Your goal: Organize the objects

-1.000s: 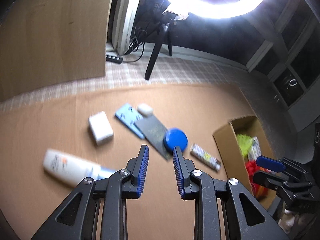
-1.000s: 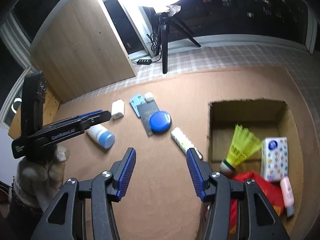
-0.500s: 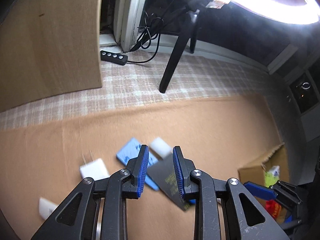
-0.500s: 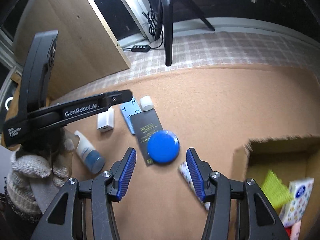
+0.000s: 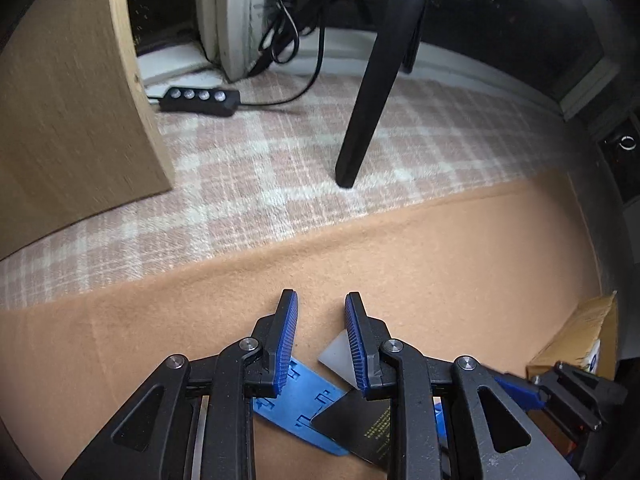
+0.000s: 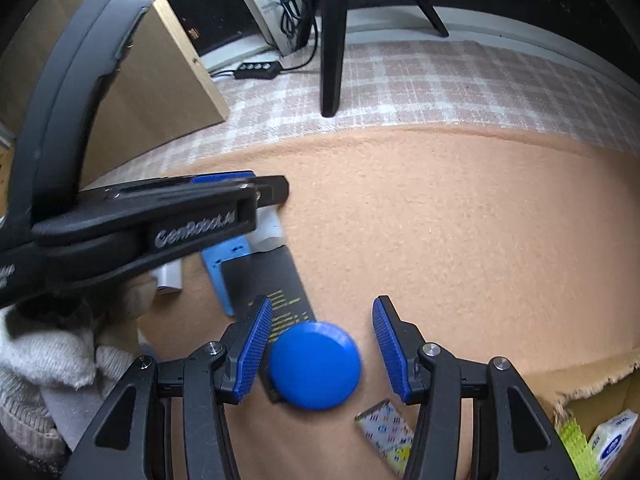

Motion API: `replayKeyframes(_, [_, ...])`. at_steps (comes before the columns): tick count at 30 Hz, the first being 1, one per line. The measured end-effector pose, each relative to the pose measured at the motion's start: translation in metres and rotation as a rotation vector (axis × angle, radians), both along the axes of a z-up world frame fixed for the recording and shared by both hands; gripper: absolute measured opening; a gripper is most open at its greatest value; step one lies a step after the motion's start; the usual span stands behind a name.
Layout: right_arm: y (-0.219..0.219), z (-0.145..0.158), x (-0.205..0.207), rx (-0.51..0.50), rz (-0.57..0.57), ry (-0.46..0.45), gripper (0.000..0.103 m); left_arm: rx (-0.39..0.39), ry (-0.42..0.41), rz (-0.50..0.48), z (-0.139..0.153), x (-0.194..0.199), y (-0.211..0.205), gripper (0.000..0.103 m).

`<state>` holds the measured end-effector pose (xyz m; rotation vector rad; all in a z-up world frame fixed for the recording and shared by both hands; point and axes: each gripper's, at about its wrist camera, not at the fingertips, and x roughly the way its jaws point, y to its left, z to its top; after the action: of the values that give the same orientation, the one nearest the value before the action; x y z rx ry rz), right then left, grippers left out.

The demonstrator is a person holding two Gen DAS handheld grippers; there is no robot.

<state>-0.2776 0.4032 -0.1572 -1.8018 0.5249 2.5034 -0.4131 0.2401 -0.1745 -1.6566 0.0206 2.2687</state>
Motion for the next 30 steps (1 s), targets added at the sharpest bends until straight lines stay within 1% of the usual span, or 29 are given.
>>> replayKeyframes(2, [-0.001,-0.003,-0.001,0.004,0.003,-0.010,0.049,-0.012,0.009,-0.024,-0.001,0.004,0.003,0.021])
replayKeyframes(4, [-0.004,-0.004,0.000,0.026,0.014,-0.010,0.046,-0.033,0.017,-0.065,-0.001,0.010,0.008,0.016])
replayKeyframes(6, [-0.007,-0.003,0.002,0.039,0.022,-0.015,0.041,-0.025,0.011,-0.102,-0.001,0.018,0.011,0.014])
replayKeyframes(7, [-0.008,-0.003,0.003,0.037,0.025,-0.020,0.040,-0.016,0.007,-0.105,-0.001,0.022,0.010,0.013])
replayKeyframes(9, [-0.011,-0.003,0.009,0.031,0.036,-0.027,0.034,-0.013,0.002,-0.143,-0.001,0.032,0.010,0.013])
replayKeyframes(14, [-0.024,-0.004,0.031,0.043,0.071,-0.030,0.033,-0.021,0.008,-0.197,0.000,0.072,0.007,0.013])
replayKeyframes(18, [-0.041,-0.003,0.054,0.092,0.106,-0.019,0.034,0.032,-0.017,-0.180,-0.001,0.103,-0.008,0.012])
replayKeyframes(22, [-0.063,-0.002,0.076,0.139,0.159,-0.011,0.033,0.053,-0.014,-0.169,0.000,0.139,-0.020,0.012])
replayKeyframes(25, [-0.071,-0.002,0.094,0.120,0.158,0.001,0.033,0.087,-0.019,-0.140,-0.002,0.160,-0.037,0.012])
replayKeyframes(26, [-0.070,-0.001,0.100,0.106,0.148,0.006,0.033,0.110,-0.019,-0.128,0.001,0.171,-0.046,0.012])
replayKeyframes(29, [-0.062,-0.001,0.118,0.037,0.099,0.022,0.033,0.173,-0.032,-0.097,0.006,0.187,-0.066,0.012])
replayKeyframes(30, [-0.060,-0.001,0.123,0.022,0.087,0.027,0.033,0.177,-0.033,-0.096,0.008,0.194,-0.071,0.009])
